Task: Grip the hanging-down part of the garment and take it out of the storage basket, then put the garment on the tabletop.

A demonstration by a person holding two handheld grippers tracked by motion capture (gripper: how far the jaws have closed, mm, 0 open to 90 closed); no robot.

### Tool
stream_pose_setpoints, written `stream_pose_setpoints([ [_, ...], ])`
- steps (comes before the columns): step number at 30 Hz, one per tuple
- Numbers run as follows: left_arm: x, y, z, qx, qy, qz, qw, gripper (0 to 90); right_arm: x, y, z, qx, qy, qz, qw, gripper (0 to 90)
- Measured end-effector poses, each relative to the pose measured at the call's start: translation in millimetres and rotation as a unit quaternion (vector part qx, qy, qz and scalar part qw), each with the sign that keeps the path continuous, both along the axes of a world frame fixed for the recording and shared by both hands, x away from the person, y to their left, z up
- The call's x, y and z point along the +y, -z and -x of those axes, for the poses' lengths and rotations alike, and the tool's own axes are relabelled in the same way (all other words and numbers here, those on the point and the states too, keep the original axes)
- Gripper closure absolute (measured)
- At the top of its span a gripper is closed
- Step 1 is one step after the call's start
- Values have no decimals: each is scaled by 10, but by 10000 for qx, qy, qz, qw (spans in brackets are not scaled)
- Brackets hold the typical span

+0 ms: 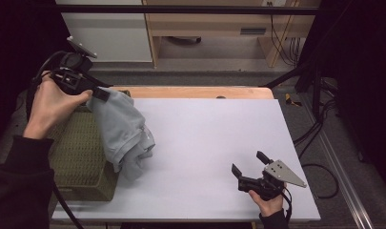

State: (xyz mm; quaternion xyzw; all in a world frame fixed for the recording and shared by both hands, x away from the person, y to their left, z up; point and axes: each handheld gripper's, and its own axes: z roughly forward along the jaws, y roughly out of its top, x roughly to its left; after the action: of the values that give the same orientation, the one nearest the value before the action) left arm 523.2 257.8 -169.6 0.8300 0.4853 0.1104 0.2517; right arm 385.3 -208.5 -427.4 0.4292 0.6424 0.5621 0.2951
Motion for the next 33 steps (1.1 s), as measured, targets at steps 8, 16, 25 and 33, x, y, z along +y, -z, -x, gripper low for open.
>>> stream_pose_setpoints([
  [8, -80, -13, 12, -14, 73, 8, 10000, 854, -6, 23, -4, 32, 19, 26, 10000, 19],
  [16, -277, -72, 53, -106, 291, 59, 9995, 855, -12, 21, -2, 71, 34, 39, 10000, 18],
  [25, -546, -154, 119, -225, 609, 20, 9979, 856, -20, 26, 5, 87, 21, 61, 9999, 16],
  [33, -948, -271, 183, -366, 998, -3, 9943, 856, -40, -4, 33, 70, 33, 17, 10000, 16],
])
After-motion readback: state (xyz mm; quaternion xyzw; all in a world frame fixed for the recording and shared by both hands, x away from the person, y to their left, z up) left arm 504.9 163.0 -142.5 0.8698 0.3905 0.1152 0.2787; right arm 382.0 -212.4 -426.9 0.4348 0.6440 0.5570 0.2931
